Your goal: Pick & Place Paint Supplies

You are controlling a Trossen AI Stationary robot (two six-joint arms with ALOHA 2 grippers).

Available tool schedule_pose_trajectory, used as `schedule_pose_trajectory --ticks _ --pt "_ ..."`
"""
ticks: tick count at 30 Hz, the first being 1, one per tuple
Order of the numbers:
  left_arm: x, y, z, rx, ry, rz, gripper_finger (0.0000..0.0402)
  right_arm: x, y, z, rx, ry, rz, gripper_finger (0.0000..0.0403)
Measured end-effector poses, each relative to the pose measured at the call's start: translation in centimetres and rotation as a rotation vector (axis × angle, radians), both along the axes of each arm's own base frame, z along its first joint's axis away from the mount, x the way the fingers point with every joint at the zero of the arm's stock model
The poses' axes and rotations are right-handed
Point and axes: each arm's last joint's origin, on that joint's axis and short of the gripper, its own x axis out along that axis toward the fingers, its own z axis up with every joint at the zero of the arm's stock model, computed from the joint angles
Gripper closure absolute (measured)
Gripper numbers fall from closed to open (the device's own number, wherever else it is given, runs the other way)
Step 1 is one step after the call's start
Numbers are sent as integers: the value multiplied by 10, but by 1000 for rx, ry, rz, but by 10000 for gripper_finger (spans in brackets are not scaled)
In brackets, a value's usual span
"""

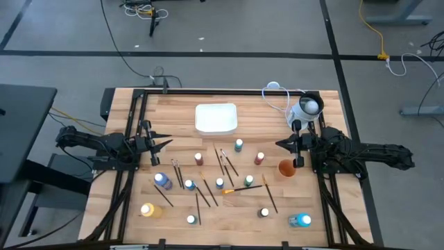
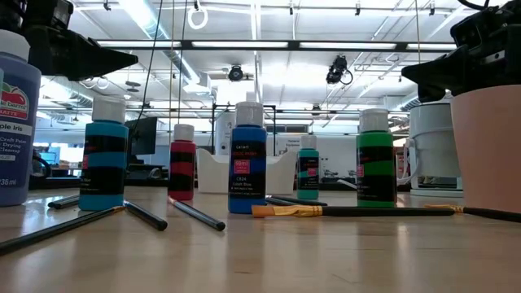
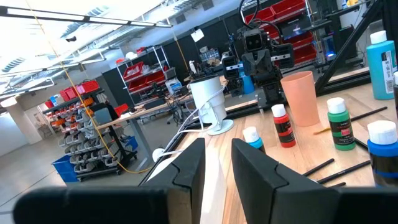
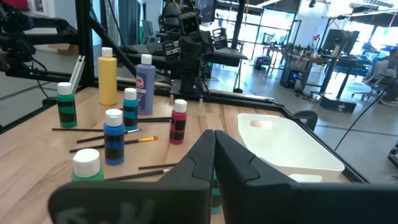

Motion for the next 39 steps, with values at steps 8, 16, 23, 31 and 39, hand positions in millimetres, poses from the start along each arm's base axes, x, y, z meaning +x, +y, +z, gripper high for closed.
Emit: schedule_pose_trajectory --ticks 8,16,23,31,39 --pt "0 0 0 0 0 0 315 0 0 0 0 0 0 389" --pt "0 0 0 0 0 0 314 0 0 0 0 0 0 389" --pt "0 -1 0 -64 -19 -42 315 0 0 0 0 0 0 389" --pt "1 -7 1 -273 -63 -283 314 0 0 0 0 0 0 389" --pt "-8 -15 31 -314 -267 -657 314 0 0 6 -93 -60 -23 389"
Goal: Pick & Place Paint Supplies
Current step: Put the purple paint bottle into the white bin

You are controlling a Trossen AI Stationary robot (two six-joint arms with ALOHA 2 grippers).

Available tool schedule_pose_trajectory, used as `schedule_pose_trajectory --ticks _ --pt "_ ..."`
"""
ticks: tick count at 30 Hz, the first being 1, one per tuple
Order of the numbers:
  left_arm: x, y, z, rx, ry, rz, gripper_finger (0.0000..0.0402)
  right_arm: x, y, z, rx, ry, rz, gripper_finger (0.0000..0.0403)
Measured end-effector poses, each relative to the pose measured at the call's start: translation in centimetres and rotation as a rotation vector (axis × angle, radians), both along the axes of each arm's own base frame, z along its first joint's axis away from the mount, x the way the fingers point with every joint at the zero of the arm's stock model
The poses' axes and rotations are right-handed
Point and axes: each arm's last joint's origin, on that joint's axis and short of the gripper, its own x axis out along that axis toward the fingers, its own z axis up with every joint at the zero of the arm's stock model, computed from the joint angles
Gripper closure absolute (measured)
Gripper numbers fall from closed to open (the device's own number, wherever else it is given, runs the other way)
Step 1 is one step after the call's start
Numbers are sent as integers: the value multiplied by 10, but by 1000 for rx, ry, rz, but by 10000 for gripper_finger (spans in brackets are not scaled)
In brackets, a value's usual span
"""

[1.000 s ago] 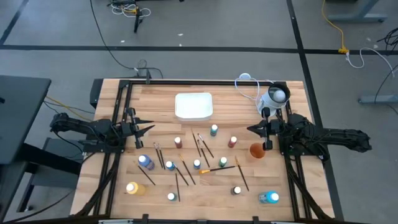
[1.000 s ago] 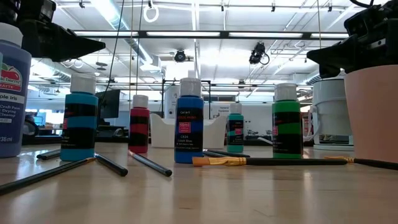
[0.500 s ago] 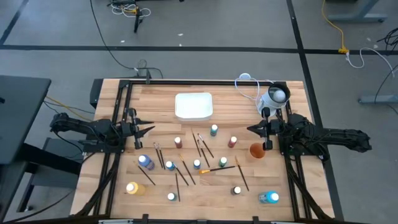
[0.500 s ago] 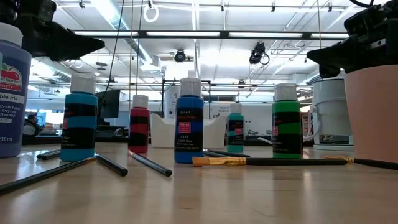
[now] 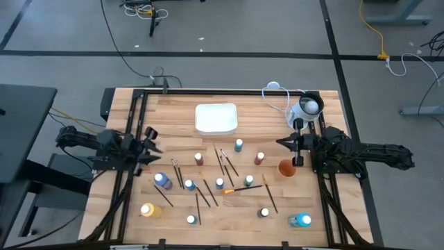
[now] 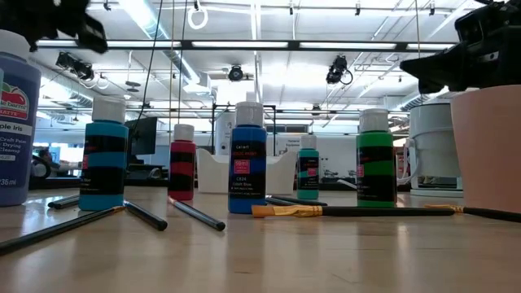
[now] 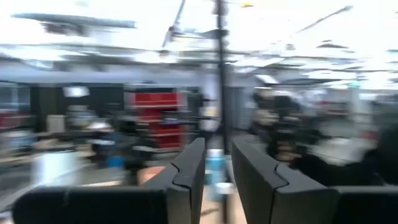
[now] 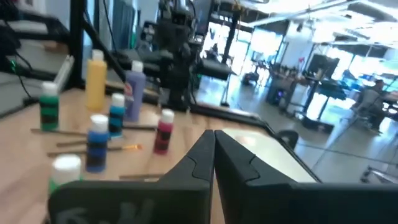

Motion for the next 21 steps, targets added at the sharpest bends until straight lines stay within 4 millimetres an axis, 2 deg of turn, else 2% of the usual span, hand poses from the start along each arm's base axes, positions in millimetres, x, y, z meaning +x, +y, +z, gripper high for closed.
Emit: schedule_pose_trajectory --ticks 4,8,12,15,18,21 --pt "-4 -3 9 -12 9 -154 314 -1 2 6 62 -61 65 389" --pt "-2 -2 5 -35 55 -121 308 -2 2 12 -7 -123 60 389" --pt "0 0 3 -67 90 -25 281 -4 -1 21 -91 -212 -74 389" --pt "0 1 2 -60 100 17 255 -8 -4 29 -68 -305 -200 389" --pt "1 -1 -3 -24 145 -64 232 -10 -6 32 -18 -344 -271 389" --pt "1 -5 -9 49 194 -185 217 -9 -6 30 -10 -327 -259 389"
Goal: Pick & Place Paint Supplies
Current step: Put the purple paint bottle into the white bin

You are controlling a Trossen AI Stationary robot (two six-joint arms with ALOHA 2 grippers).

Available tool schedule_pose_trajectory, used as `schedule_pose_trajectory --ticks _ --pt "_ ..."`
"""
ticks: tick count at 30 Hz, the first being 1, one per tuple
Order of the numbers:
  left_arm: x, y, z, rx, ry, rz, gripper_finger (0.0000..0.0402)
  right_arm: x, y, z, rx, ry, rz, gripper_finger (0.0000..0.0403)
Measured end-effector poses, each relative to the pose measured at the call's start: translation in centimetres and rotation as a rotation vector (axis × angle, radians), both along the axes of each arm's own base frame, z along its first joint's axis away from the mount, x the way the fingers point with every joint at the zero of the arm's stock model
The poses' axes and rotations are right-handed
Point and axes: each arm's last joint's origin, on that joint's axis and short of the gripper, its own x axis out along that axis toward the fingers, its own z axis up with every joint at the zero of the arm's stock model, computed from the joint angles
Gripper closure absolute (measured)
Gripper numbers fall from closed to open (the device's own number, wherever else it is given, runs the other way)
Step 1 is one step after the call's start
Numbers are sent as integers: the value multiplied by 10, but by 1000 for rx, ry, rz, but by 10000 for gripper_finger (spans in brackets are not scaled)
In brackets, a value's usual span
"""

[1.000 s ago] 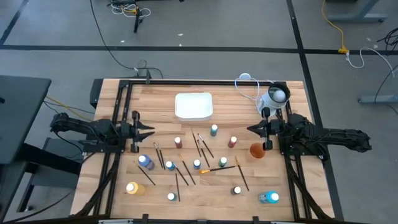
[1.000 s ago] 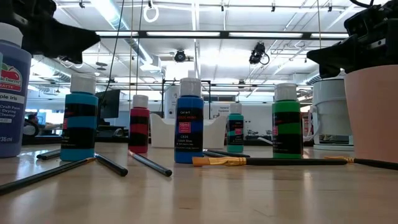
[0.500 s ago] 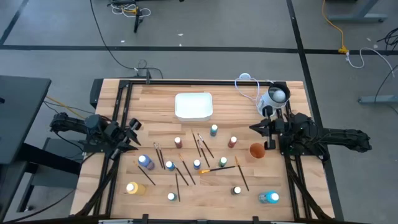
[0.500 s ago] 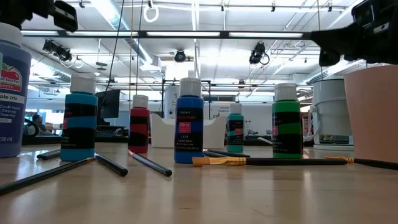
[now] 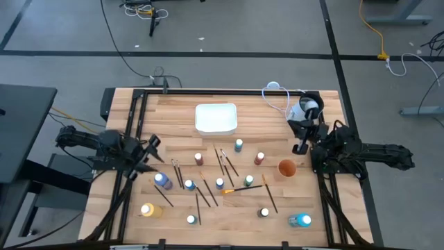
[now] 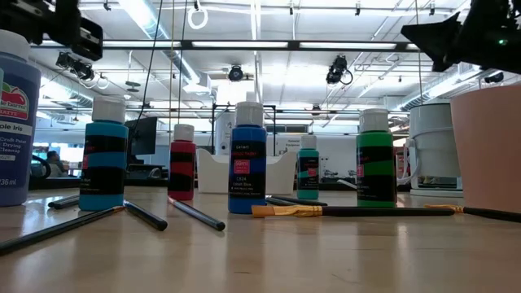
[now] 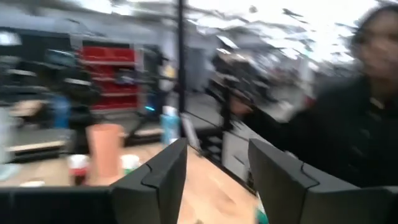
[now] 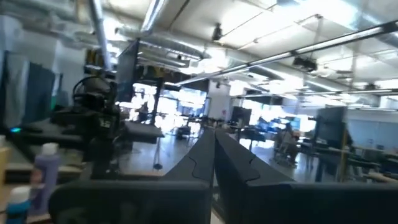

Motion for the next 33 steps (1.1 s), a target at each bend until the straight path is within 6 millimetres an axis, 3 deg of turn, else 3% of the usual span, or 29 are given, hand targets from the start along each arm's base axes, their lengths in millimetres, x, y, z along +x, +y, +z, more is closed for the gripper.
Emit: schedule_pose_trajectory --ticks 9,12,23,33 --pt "2 -2 -13 63 71 -43 209 1 5 0 15 -7 198 389" --pt "4 -2 -26 47 133 -29 209 1 5 0 29 -10 204 389" --pt "6 -4 -28 99 109 -81 210 2 6 -1 56 -4 274 389" --pt "14 -10 -41 129 264 -119 211 2 6 -1 54 -3 273 389"
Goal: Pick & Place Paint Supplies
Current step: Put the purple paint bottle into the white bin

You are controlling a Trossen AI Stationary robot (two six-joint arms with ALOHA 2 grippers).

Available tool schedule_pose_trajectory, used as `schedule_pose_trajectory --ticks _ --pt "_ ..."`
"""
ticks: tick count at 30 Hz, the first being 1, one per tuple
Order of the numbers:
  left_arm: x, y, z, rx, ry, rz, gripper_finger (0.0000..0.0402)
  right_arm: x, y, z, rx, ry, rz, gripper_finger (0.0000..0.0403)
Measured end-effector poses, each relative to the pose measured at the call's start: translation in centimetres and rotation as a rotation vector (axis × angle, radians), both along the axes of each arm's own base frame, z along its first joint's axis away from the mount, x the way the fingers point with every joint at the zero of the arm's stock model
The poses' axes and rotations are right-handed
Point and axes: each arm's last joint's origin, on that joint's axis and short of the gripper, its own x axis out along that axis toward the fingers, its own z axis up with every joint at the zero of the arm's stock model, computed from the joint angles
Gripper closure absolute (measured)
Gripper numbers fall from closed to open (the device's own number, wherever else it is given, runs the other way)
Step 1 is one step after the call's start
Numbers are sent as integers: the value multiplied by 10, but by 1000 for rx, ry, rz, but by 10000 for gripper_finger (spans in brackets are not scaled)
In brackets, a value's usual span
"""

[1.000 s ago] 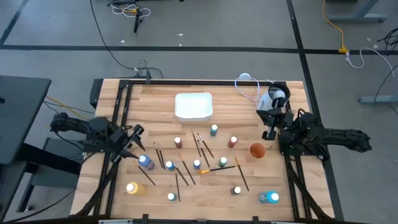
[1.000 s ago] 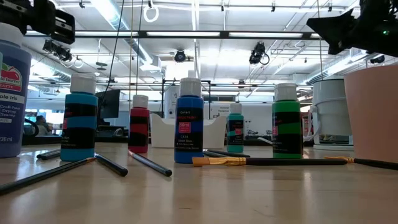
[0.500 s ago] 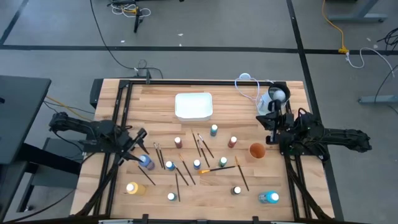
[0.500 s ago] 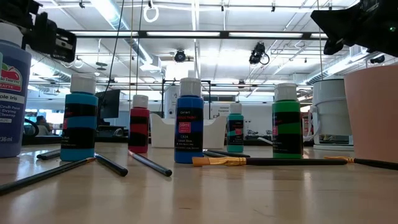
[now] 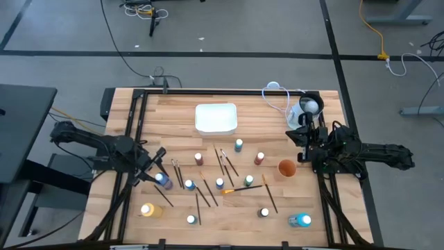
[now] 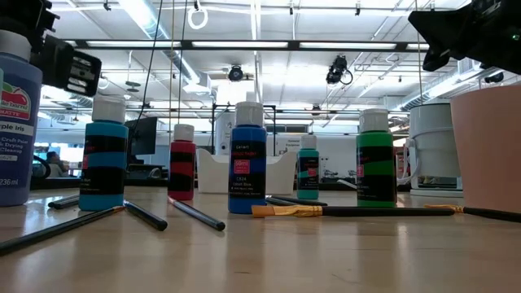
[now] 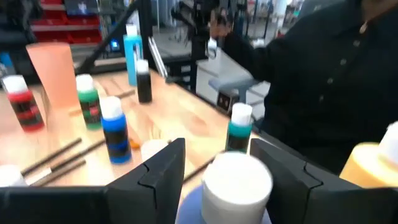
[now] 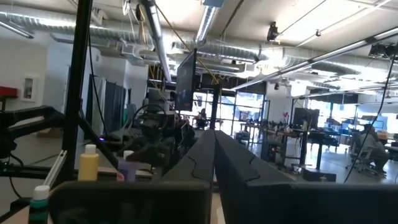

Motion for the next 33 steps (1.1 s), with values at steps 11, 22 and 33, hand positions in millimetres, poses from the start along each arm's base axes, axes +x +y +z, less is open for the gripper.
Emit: schedule_pose_trajectory --ticks 11,22,33 --pt "4 -4 3 2 -32 -19 248 0 0 0 -3 0 -4 389" --pt "7 0 19 1 -99 131 282 -1 -1 2 -6 -27 -33 389" --pt "13 10 93 270 -344 530 280 -4 -7 6 73 -83 -250 389"
